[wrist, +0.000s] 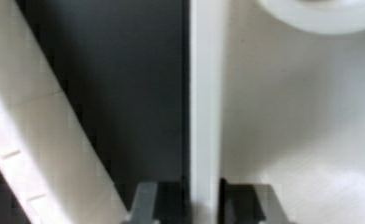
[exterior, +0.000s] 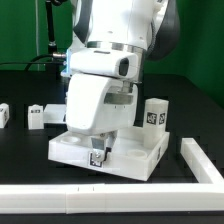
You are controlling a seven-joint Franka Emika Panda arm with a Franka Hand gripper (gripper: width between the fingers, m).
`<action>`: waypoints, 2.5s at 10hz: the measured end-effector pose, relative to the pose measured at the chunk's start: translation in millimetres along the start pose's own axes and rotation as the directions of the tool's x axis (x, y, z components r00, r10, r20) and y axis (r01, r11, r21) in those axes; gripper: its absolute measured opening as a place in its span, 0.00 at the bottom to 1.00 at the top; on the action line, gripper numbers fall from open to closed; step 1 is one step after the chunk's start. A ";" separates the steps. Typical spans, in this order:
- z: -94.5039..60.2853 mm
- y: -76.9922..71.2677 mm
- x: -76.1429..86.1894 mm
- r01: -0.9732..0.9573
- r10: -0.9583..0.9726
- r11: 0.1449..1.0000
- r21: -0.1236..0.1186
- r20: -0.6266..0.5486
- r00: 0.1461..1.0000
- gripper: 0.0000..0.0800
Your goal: Assemble square table
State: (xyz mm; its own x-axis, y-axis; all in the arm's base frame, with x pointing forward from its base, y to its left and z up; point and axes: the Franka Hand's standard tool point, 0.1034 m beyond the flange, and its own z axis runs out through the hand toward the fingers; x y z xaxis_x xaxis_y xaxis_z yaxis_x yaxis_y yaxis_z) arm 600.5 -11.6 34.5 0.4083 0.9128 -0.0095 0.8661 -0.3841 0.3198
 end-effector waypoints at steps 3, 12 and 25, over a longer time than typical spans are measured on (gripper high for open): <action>1.0 5.9 8.3 0.198 -0.198 0.980 0.003 0.011 0.980 0.09; 12.7 28.0 67.1 0.281 -0.285 0.957 0.075 0.056 0.957 0.09; -89.8 74.4 10.8 0.280 -0.297 0.948 0.149 0.102 0.949 0.81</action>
Offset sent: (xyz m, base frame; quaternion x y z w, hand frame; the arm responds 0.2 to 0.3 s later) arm 0.0377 0.0207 -0.0052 -0.0046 0.0072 -0.2421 0.9702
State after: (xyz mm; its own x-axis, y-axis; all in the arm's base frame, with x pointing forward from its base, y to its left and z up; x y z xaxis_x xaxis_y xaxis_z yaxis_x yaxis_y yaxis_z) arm 643.5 -17.8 143.2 0.1601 0.9664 -0.2010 0.9788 -0.1290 0.1593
